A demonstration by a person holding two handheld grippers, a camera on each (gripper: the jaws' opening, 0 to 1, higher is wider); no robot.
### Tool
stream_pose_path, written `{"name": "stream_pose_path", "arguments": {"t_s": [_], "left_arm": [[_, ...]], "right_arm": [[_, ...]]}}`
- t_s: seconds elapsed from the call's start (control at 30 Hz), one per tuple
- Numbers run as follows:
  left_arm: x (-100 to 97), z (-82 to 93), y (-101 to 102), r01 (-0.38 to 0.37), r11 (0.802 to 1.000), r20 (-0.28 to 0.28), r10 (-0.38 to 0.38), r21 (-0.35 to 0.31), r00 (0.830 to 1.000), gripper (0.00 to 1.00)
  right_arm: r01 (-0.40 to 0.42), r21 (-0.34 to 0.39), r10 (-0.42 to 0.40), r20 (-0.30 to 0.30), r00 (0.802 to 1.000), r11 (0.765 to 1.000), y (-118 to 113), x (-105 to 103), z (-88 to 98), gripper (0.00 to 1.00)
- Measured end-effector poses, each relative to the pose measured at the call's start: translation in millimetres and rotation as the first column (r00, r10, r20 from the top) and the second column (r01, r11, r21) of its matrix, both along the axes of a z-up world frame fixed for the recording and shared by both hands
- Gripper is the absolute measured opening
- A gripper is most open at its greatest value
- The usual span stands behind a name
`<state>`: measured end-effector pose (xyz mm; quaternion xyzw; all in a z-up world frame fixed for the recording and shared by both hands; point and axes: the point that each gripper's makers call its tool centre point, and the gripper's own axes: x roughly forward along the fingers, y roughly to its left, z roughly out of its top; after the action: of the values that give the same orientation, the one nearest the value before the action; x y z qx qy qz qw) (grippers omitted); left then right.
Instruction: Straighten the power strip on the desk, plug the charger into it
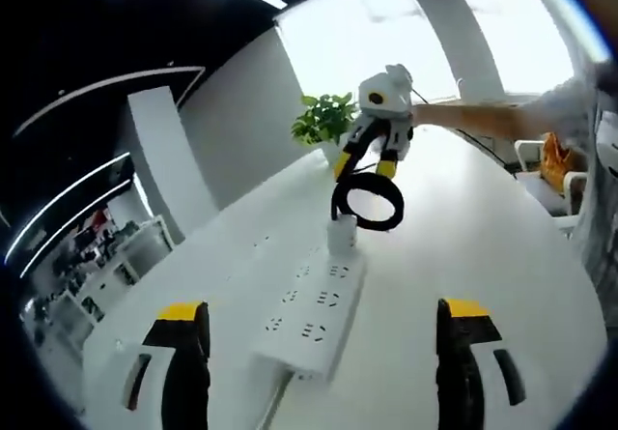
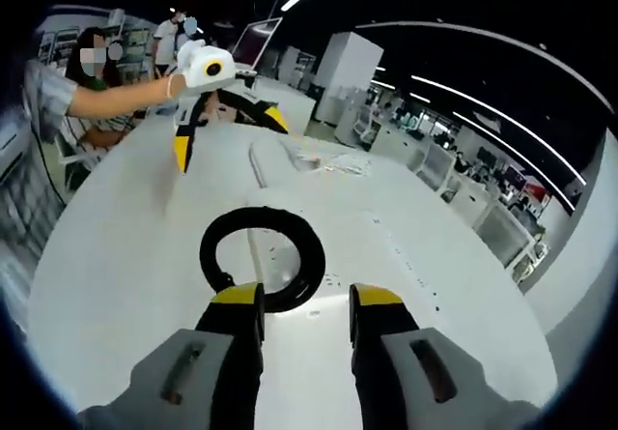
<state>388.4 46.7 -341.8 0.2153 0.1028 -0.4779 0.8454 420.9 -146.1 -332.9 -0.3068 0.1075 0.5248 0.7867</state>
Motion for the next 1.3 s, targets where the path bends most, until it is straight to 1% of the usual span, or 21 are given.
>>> {"name": "stream_pose_path", "arguments": {"t_s": [0.07, 0.2, 0.43, 0.5, 0.57, 0.63, 0.73, 0.77, 0.87, 0.93, 0.97, 1.03, 1.13, 1.2, 1.3], "left_arm": [[-4.2, 1.6, 4, -0.007, 1.0, 0.002, 0.007, -0.017, 1.0, 0.99], [-12.7, 2.1, 8, -0.014, 1.0, 0.011, 0.015, -0.027, 1.0, 0.99], [-27.8, -0.2, 16, -0.03, 0.998, 0.025, 0.032, -0.056, 0.999, 0.99], [-30.4, -0.9, 18, -0.039, 0.997, 0.027, 0.041, -0.065, 0.999, 0.99], [-35.0, -2.1, 18, -0.033, 0.996, 0.017, 0.035, -0.081, 0.999, 0.99], [-39.2, -5.0, 18, -0.032, 0.996, 0.007, 0.033, -0.08, 0.999, 0.99], [-45.0, -7.8, 19, -0.034, 0.997, 0.014, 0.035, -0.074, 0.999, 0.99], [-47.3, -7.7, 20, -0.037, 0.996, 0.015, 0.038, -0.081, 0.999, 0.99], [-52.7, -6.3, 21, -0.042, 0.994, 0.017, 0.044, -0.096, 0.999, 0.99], [-56.4, -4.8, 22, -0.049, 0.993, 0.018, 0.051, -0.104, 0.999, 0.99], [-59.3, -4.7, 22, -0.047, 0.993, 0.016, 0.049, -0.105, 0.999, 0.99], [-64.3, -6.5, 21, -0.042, 0.995, 0.012, 0.043, -0.091, 0.999, 0.99], [-69.7, -7.7, 21, -0.052, 0.996, 0.029, 0.054, -0.071, 0.998, 0.99], [-72.9, -5.4, 21, -0.054, 0.995, 0.034, 0.057, -0.087, 0.998, 0.99], [-77.6, -1.4, 20, -0.06, 0.992, 0.041, 0.065, -0.108, 0.997, 0.99]], "right_arm": [[0.001, 0.003, -0.001, -0.003, 1.0, 1.0, -2, -3, -0.2, 0.36], [0.005, 0.02, -0.005, -0.008, 1.0, 1.0, -6, -12, 0.6, 0.42], [0.004, 0.043, -0.004, 0.002, 1.0, 0.999, -10, -30, 4.6, 0.53], [0.004, 0.048, -0.005, 0.009, 1.0, 0.999, -10, -35, 5.8, 0.58], [0.01, 0.043, -0.01, 0.013, 1.0, 0.999, -10, -42, 5.3, 0.66], [0.006, 0.043, -0.007, 0.019, 1.0, 0.999, -9, -50, 6.0, 0.71], [0.005, 0.051, -0.006, 0.022, 1.0, 0.999, -8, -60, 8.0, 0.8], [0.006, 0.059, -0.007, 0.023, 1.0, 0.998, -7, -63, 9.2, 0.83], [0.003, 0.07, -0.005, 0.031, 1.0, 0.998, -6, -73, 12.3, 0.88], [0.004, 0.074, -0.007, 0.048, 0.999, 0.997, -6, -79, 15.3, 0.92], [0.004, 0.075, -0.008, 0.051, 0.999, 0.997, -6, -79, 15.9, 0.93], [0.011, 0.101, -0.017, 0.059, 0.998, 0.995, -5, -84, 20.4, 0.98], [0.018, 0.132, -0.028, 0.07, 0.997, 0.991, -4, -90, 24.8, 1.0], [0.024, 0.147, -0.036, 0.084, 0.996, 0.989, -5, -94, 27.4, 1.0], [0.031, 0.183, -0.047, 0.086, 0.995, 0.983, -5, -99, 31.5, 1.0]]}}
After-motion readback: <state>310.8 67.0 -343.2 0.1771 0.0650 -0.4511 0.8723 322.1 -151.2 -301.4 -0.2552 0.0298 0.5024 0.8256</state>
